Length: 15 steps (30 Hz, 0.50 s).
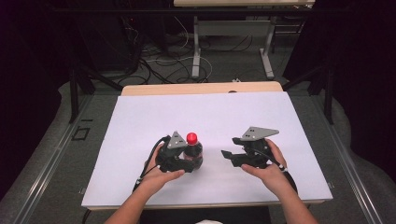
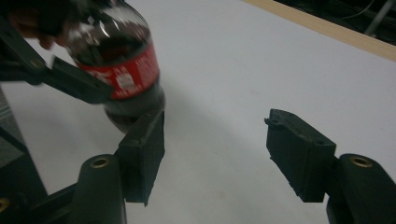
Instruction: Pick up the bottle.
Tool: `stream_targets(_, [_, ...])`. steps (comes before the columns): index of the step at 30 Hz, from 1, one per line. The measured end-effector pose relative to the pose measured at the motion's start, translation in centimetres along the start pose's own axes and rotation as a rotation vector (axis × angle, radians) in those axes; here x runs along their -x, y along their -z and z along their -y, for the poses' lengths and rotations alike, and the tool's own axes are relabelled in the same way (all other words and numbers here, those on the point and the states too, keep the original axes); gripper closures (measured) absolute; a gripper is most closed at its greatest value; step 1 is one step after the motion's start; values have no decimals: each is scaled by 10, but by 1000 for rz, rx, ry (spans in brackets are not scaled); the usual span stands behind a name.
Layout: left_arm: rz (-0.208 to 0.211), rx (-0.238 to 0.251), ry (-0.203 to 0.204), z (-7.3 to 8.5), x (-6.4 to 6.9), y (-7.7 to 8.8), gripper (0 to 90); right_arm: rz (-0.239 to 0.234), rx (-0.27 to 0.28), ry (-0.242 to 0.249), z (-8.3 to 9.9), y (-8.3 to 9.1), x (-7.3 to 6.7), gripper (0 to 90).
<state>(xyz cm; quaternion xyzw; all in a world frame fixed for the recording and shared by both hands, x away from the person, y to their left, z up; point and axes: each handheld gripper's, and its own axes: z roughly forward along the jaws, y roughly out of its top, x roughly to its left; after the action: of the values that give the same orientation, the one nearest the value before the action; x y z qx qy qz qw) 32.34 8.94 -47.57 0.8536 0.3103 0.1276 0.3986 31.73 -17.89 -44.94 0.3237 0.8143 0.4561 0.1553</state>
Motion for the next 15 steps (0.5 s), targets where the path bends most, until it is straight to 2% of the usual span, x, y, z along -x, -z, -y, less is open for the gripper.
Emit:
stream_targets(2, [0, -6, 1, 1, 1, -1, 298, -27, 14, 1, -7, 0, -5, 420])
stream_targets(5, [6, 1, 0, 2, 2, -3, 297, -36, 22, 15, -13, -1, -9, 432])
stream_targets(8, [-2, -4, -2, 3, 2, -4, 298, -77, 45, 12, -24, -3, -16, 465])
stream_targets(11, [-1, -9, 10, 4, 4, -5, 298, -85, 53, 14, -29, -4, -20, 486])
stream_targets(12, [-3, -10, 0, 4, 4, -5, 298, -88, 60, 23, -32, -5, -22, 497])
stream_targets(15, [4, -8, 4, 4, 6, -6, 298, -109, 62, 29, -43, -9, -30, 511])
